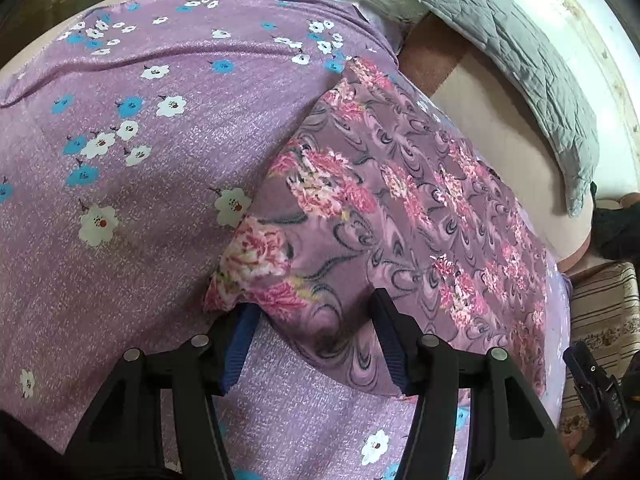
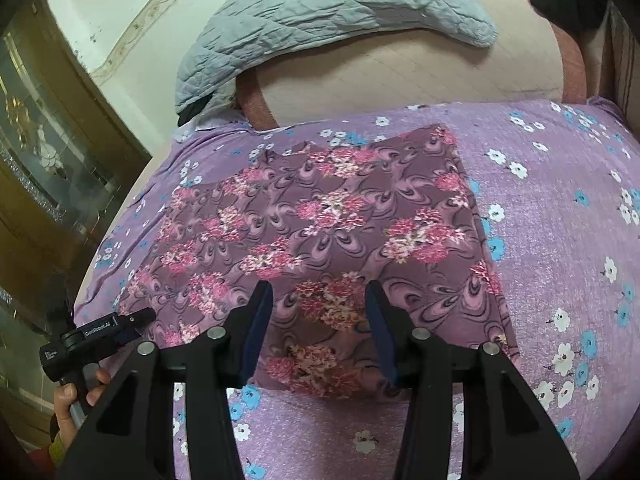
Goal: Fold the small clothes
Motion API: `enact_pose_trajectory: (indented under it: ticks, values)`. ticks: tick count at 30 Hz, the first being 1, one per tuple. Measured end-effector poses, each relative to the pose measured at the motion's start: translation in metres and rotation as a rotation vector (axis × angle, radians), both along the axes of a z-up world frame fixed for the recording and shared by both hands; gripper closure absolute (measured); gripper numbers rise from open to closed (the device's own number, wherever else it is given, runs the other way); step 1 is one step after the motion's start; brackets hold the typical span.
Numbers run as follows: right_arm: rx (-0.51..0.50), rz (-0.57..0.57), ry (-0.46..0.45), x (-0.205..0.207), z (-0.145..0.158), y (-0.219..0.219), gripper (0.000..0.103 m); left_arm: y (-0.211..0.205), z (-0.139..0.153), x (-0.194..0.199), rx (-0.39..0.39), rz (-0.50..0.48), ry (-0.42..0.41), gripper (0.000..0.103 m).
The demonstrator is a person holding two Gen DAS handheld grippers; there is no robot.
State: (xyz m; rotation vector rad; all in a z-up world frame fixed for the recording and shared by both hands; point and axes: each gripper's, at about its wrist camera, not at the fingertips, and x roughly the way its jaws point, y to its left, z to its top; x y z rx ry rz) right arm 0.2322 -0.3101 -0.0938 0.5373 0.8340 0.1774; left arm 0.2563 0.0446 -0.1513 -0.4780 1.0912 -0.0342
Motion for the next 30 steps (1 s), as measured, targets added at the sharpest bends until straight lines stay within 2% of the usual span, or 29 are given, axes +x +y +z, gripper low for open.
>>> enact_pose_trajectory:
  ticks: [6,10,13,15,16,17,18,19,20,22,27,30]
  values:
    - [0.013,-0.018,0.008,0.002,-0.005,-0.007,0.054,0.003,0.004,-0.007,-0.008,-0.007,-0.012,0.046]
    - [0.014,-0.020,0.007,0.002,-0.007,-0.007,0.054,0.008,-0.003,-0.030,-0.032,0.040,-0.033,0.046]
    - [0.019,-0.019,0.006,0.001,-0.008,-0.007,0.054,0.006,-0.003,-0.025,-0.019,0.074,-0.044,0.046]
    - [0.020,-0.011,0.001,0.000,-0.007,-0.006,0.054,0.007,-0.003,-0.015,-0.017,0.092,-0.046,0.050]
    - [0.017,-0.008,-0.001,-0.001,-0.006,-0.005,0.054,0.008,-0.003,-0.010,-0.018,0.098,-0.048,0.058]
    - [0.011,-0.005,-0.004,-0.001,-0.005,-0.004,0.054,0.009,-0.002,-0.006,-0.021,0.098,-0.049,0.075]
    - [0.006,-0.005,-0.007,-0.001,-0.005,-0.004,0.054,0.010,-0.001,-0.004,-0.032,0.092,-0.049,0.081]
    - [0.009,-0.007,-0.009,0.000,-0.004,-0.005,0.054,0.010,0.001,-0.003,-0.038,0.077,-0.056,0.085]
    - [0.012,-0.010,-0.011,0.000,-0.004,-0.006,0.054,0.008,0.005,-0.003,-0.020,0.066,-0.066,0.090]
    - [0.027,-0.015,-0.012,0.002,-0.003,-0.008,0.054,-0.002,0.019,-0.005,0.026,0.024,-0.109,0.094]
    - [0.076,0.012,-0.019,0.012,0.005,-0.008,0.054,-0.053,0.061,-0.011,0.099,-0.133,-0.243,0.096]
    - [0.216,0.072,-0.026,0.031,0.013,-0.015,0.054,-0.097,0.083,-0.021,0.124,-0.259,-0.329,0.097]
